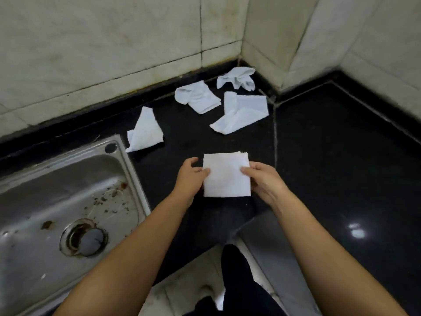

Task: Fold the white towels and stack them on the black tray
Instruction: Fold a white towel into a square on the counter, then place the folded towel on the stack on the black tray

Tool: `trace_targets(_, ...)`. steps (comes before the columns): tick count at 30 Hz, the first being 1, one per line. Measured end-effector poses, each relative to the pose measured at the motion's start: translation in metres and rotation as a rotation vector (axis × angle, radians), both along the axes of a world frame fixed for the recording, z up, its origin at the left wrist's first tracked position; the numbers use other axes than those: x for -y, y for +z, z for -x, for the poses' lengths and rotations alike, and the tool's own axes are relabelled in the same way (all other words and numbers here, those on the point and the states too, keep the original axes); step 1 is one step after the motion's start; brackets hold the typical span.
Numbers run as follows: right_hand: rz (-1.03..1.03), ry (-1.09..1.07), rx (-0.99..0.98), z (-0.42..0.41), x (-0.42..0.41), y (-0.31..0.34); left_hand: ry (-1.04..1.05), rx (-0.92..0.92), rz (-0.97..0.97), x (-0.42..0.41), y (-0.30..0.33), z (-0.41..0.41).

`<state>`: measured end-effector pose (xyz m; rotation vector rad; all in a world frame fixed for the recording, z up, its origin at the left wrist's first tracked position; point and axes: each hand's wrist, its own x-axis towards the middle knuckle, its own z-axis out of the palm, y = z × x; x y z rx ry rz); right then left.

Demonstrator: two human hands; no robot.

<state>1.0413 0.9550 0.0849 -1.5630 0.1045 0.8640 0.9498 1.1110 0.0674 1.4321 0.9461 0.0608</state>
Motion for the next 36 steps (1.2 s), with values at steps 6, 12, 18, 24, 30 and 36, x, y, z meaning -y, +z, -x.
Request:
trace_targets(6,-0.086,-0.425,-0.135,0.08,0.112,-0.001,-0.371,-0.025,0.063,0.087,0.012,0.016)
trace_targets(12,-0.083,-0.839,-0.033,0.173,0.261,0.003,-0.787,-0.012,0.121,0.24,0.024,0.034)
trace_targets(18,-0.107,-1.181,0.01,0.304,0.392,0.007,-1.171,-0.006,0.119,0.4,0.026,0.096)
trace_targets(24,-0.069,-1.535,0.048,0.479,0.544,0.017,-1.541,0.005,0.134,0.6,0.027,0.227)
trace_targets(30,-0.028,-1.779,0.115,0.623,0.678,0.039,-1.792,0.067,0.229,0.77,0.044,0.354)
trace_targets(36,0.04,-1.857,0.208,0.665,0.798,0.055,-1.854,0.179,0.216,0.901,0.067,0.393)
